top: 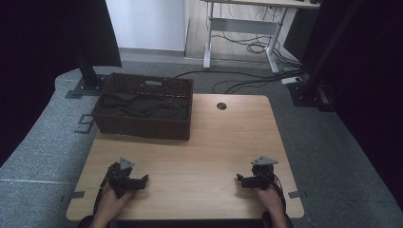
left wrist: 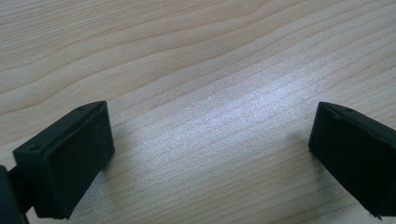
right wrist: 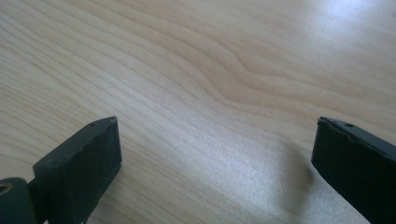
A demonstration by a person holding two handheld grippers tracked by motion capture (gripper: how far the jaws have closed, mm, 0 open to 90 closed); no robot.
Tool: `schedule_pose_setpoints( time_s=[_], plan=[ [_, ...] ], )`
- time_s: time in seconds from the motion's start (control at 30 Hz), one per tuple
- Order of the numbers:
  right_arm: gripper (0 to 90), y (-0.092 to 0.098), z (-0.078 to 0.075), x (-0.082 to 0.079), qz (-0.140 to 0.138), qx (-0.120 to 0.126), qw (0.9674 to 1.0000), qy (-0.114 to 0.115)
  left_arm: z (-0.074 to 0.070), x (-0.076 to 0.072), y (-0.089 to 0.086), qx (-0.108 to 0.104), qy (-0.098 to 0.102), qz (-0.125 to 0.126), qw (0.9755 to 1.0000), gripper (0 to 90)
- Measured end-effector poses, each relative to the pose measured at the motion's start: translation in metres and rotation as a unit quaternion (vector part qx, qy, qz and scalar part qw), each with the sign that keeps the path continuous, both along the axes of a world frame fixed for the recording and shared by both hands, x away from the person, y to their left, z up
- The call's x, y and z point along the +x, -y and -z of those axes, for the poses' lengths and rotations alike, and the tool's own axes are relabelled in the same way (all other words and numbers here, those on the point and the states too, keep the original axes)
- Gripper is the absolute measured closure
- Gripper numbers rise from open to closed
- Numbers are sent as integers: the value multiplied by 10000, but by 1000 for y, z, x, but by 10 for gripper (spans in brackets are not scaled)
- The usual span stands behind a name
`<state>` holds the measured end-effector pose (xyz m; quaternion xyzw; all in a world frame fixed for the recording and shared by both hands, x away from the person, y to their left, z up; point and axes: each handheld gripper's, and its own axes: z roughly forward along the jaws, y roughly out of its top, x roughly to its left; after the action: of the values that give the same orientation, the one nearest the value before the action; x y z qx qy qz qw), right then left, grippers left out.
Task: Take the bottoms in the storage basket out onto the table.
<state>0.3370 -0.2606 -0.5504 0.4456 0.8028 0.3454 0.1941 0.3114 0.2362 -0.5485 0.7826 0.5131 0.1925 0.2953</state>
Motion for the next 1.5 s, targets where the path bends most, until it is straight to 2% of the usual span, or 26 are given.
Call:
schedule_pose_setpoints(
  time_s=[0.33, 0.9, 1.07, 1.5],
  plan=[
    [17, -2, -15, 0, -114, 282, 9995, 54, 0, 0, 0, -2, 1, -2, 10000, 0],
    [17, -22, -42, 8, -458, 516, 9974, 211, 0, 0, 0, 0, 0, -2, 10000, 0],
    [17, -30, -50, 13, -672, 498, 9961, 292, 0, 0, 0, -1, 1, -1, 10000, 0],
    [17, -49, -68, 26, -987, 390, 9938, 327, 0, 0, 0, -3, 2, -3, 10000, 0]
  ],
)
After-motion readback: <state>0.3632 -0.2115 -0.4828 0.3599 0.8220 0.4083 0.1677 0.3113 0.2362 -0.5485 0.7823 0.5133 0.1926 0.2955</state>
